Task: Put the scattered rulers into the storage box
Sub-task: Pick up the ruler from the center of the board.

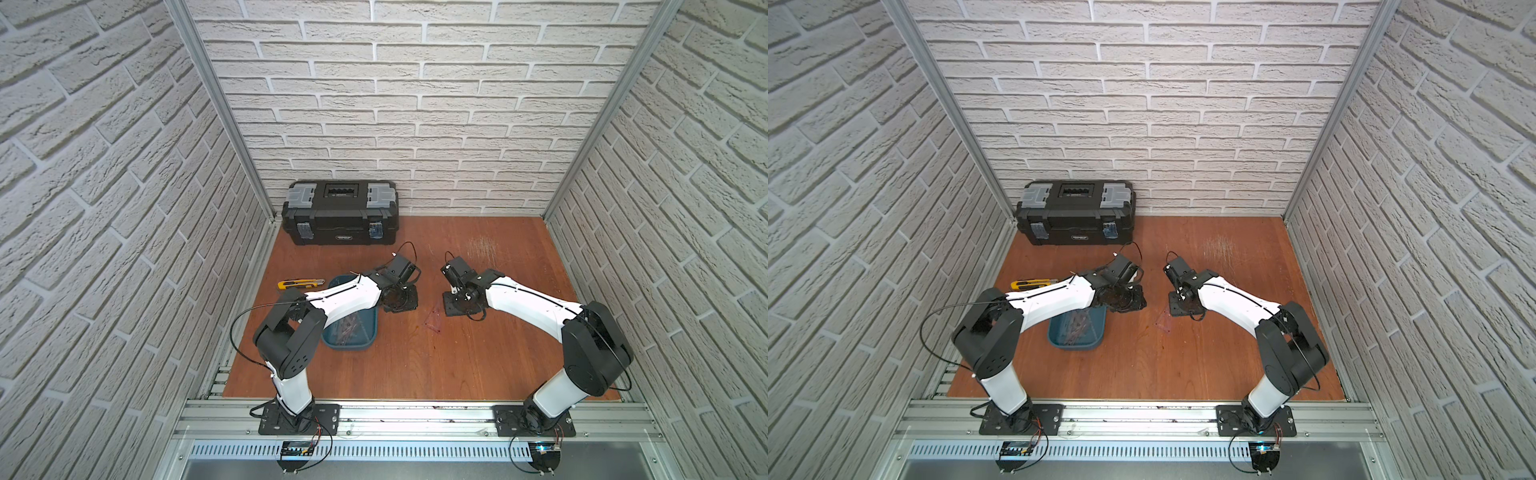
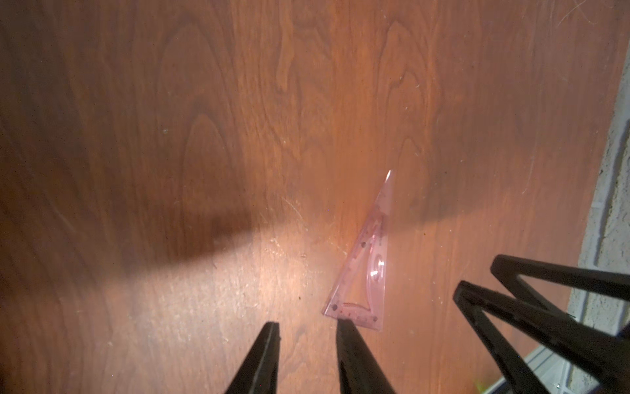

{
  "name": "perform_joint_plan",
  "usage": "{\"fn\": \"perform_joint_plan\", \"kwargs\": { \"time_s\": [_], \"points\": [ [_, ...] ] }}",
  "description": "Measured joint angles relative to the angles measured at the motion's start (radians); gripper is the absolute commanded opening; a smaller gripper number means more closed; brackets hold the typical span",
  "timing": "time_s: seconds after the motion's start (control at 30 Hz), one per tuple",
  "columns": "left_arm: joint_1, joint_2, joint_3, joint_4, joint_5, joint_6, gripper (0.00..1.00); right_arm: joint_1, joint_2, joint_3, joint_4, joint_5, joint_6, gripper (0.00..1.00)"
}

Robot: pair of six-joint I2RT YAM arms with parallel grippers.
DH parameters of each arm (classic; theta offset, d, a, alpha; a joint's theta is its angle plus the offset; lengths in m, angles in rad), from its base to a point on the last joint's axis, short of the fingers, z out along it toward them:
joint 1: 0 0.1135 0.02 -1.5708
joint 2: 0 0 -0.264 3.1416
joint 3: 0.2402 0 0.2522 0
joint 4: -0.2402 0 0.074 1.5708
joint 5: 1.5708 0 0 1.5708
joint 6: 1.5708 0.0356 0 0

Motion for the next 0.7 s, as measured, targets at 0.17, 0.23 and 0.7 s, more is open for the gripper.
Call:
{"fn": "perform_joint_plan", "kwargs": {
  "time_s": [0.17,0.23,0.7],
  "points": [
    [-0.003,0.007,-0.018,0.015,0.002,-0.012,0.34,0.000,0.018,0.000,0.005,-0.004,-0.005,0.47],
    [-0.004,0.012,-0.024,0.018,0.002,-0.016,0.34,0.000,0.026,0.000,0.006,-0.005,-0.007,0.47],
    [-0.006,0.013,-0.055,0.031,0.002,-0.019,0.33,0.002,0.057,0.000,0.009,-0.019,-0.025,0.46]
  ]
}}
